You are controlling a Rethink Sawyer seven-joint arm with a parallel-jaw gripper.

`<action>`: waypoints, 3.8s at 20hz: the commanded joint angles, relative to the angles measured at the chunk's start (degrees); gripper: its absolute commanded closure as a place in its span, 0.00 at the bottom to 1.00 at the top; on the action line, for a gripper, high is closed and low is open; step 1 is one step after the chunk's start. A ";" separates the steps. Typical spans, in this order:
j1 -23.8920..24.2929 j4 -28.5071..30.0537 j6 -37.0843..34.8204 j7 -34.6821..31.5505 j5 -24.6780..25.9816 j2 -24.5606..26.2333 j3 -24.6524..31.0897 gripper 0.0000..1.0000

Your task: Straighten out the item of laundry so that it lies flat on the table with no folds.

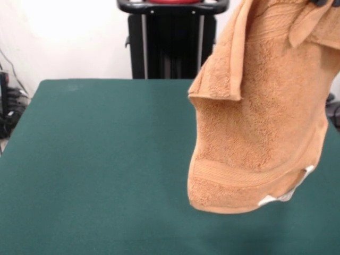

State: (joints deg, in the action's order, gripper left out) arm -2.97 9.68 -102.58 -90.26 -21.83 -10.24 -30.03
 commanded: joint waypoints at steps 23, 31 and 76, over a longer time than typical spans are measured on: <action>-7.16 44.16 26.79 -6.62 5.37 -21.94 6.73 1.00; -7.94 53.59 32.98 -5.11 5.60 -26.96 7.26 1.00; -11.67 69.43 44.16 -9.60 10.42 -36.61 8.75 0.00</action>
State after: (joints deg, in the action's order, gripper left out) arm -13.27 74.96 -57.13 -90.26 -13.28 -53.75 -28.52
